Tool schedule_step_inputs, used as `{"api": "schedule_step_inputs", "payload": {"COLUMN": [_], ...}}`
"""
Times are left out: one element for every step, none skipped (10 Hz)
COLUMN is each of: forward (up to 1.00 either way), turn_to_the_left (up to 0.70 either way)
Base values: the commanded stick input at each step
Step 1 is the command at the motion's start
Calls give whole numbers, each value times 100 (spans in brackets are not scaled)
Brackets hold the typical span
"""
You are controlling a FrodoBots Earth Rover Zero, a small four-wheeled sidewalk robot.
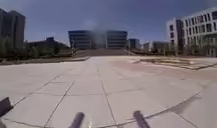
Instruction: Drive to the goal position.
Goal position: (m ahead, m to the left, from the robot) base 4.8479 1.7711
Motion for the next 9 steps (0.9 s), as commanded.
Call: {"api": "schedule_step_inputs", "payload": {"forward": [100, 100, 100, 100, 100, 100, 100, 100, 100], "turn_to_the_left": [0, 0, 0, 0, 0, 0, 0, 0, 0]}}
